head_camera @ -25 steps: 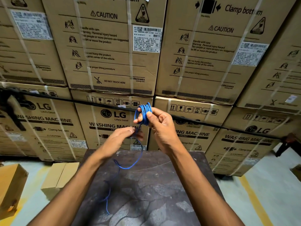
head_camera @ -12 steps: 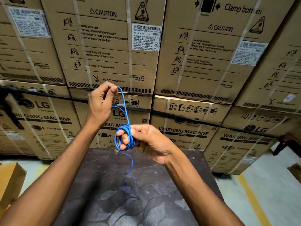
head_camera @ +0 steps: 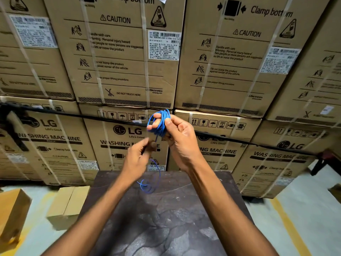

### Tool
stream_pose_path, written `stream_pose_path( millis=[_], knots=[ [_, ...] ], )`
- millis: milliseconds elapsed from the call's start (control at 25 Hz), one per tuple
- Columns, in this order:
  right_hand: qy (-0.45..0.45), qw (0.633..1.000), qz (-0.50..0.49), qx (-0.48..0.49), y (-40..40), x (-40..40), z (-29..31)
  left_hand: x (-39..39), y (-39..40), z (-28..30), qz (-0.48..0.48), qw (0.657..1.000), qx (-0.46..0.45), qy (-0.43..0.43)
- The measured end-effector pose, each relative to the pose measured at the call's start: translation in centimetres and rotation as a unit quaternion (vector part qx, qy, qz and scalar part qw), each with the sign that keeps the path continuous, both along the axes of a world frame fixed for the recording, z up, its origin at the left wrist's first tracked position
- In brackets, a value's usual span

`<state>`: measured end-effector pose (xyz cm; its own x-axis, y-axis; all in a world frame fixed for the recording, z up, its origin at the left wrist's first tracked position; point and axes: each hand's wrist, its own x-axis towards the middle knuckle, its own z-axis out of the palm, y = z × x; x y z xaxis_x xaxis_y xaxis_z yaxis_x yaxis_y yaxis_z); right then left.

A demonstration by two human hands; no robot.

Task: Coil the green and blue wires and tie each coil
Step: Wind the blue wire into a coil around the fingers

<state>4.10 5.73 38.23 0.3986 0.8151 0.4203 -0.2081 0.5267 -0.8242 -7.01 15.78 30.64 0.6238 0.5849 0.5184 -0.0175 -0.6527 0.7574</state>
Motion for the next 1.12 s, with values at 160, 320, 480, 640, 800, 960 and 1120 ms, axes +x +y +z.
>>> stream_pose_path(
  millis=[160,320,480,640,800,960,1120],
  knots=[
    [-0.151,0.979,-0.136,-0.025,0.9,1.0,-1.6,-1.2,-2.3,-0.3,0.018,0.998,0.038,0.041],
    [-0.316,0.923,-0.204,-0.087,0.6,2.8,-3.4,-4.6,-2.3,2.0,0.044,0.984,0.126,0.12],
    [-0.397,0.902,-0.09,-0.141,-0.5,2.4,-4.4,-6.7,0.7,8.3,0.052,0.947,0.253,0.191],
    [-0.306,0.943,0.076,-0.111,-2.0,1.2,-2.6,-4.9,3.9,11.4,-0.1,0.991,0.046,0.072],
    [-0.163,0.973,0.161,-0.027,-2.4,-0.5,-0.5,-2.6,3.9,7.9,-0.151,0.961,-0.21,-0.101],
    [-0.067,0.996,0.055,0.015,-0.5,-0.8,-0.1,-0.2,0.3,1.8,-0.12,0.929,-0.338,-0.093],
    [-0.154,0.985,-0.082,0.014,1.0,0.8,-0.1,-0.8,-2.0,-0.7,-0.084,0.977,-0.188,-0.057]
  ],
)
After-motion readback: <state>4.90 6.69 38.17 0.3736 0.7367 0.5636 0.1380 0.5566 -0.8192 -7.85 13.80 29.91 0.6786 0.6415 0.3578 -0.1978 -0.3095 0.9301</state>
